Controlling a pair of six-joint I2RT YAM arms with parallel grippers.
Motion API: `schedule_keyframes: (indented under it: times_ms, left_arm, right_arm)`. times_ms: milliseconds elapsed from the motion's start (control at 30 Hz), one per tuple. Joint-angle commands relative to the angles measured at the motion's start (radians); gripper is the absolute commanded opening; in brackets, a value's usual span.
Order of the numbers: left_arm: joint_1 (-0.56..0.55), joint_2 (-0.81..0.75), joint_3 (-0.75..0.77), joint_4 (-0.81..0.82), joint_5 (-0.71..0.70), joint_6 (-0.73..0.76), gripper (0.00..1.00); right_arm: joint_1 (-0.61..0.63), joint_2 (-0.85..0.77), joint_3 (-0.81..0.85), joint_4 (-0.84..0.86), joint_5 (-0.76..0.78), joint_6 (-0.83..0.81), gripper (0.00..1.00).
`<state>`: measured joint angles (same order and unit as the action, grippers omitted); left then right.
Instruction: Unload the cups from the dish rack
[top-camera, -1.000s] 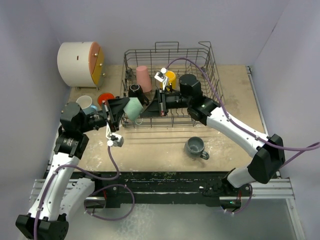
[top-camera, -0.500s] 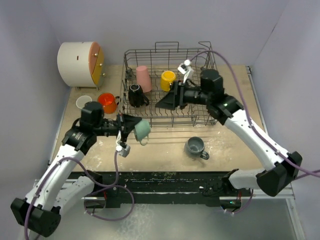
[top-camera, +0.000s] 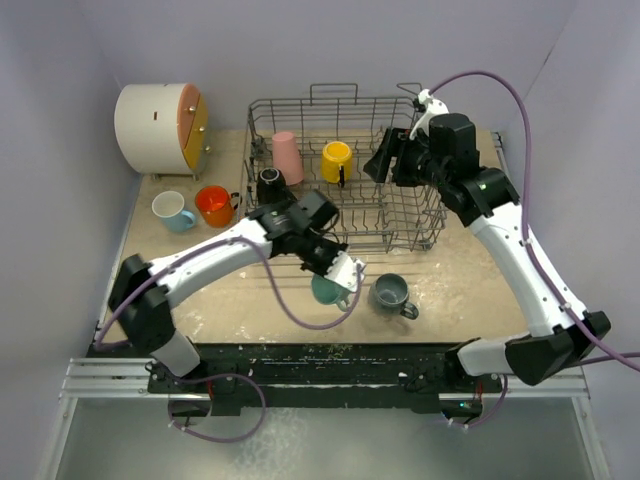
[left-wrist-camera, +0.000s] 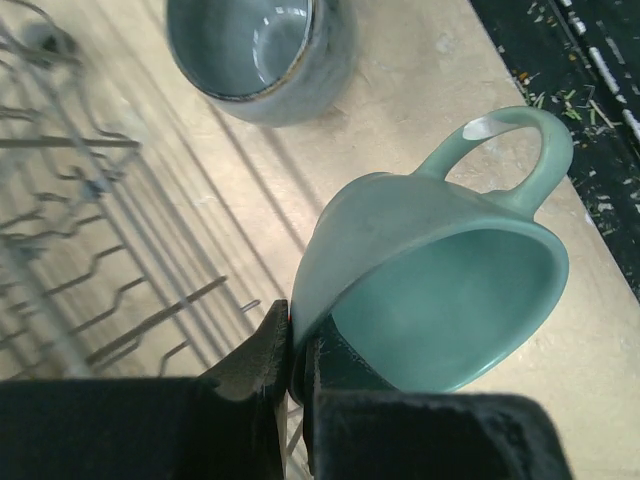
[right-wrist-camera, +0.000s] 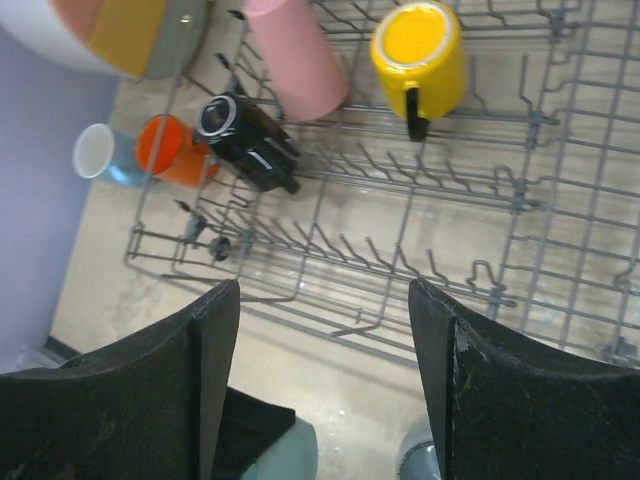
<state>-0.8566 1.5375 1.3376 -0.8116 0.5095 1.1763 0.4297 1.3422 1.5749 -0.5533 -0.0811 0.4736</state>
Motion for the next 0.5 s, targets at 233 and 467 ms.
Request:
schedule_keyframes:
  times_ms: [233, 467]
  left_arm:
    - [-0.067, 0.309, 0.124, 0.071, -0.104, -0.141, 0.00]
    - [-0.107, 0.474, 0.272, -0.027, -0.189, -0.133, 0.00]
  right_arm:
    - [-0.049, 0.080, 0.058, 0.007, 0.046, -0.029, 0.71]
    - [-0.049, 0.097, 0.050, 0.021, 0.044, -0.029, 0.72]
